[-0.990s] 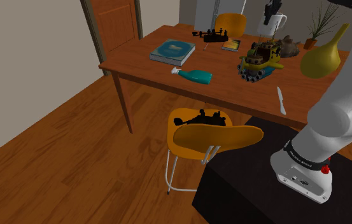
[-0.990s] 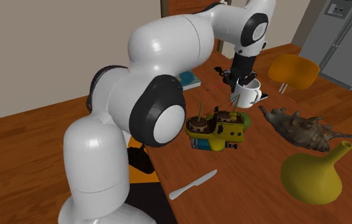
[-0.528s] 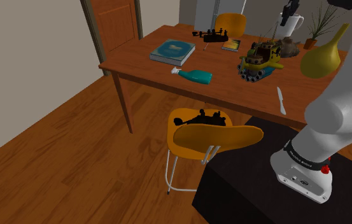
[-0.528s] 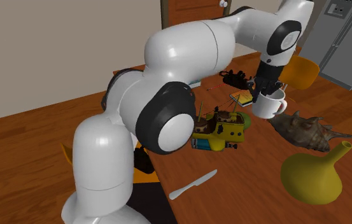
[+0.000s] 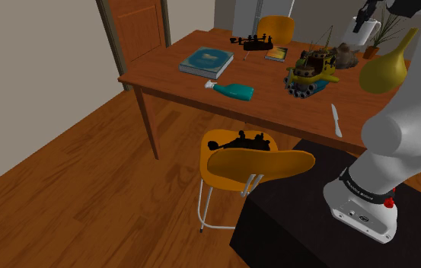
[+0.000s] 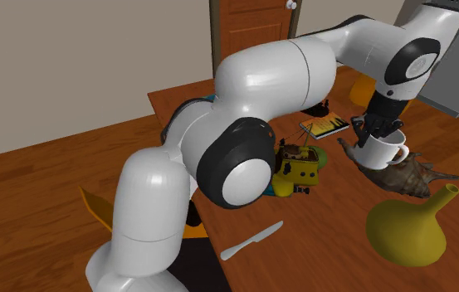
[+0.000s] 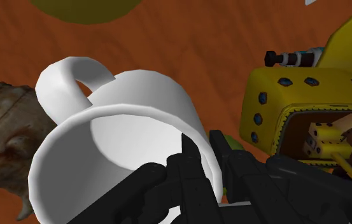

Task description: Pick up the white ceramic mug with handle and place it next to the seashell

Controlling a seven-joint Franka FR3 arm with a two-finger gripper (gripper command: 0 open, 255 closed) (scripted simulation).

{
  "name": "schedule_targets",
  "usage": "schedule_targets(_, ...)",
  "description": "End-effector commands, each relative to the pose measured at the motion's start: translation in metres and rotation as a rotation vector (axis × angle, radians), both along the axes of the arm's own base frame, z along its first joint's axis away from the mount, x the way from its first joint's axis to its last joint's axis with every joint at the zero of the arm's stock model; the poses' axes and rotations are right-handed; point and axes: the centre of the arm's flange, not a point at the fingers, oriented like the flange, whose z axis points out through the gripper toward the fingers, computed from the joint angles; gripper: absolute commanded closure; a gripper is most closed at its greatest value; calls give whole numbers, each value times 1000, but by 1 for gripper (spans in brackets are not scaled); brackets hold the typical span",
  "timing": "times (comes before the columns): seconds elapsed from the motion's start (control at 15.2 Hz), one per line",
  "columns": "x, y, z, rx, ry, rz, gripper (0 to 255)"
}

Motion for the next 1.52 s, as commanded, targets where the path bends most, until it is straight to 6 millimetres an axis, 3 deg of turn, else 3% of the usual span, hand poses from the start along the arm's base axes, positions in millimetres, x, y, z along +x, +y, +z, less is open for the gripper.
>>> schedule_targets(0.0, -2, -3, -9, 0, -1, 1, 255)
schedule_targets(1.45, -2, -3, -125, 0, -1, 1, 255)
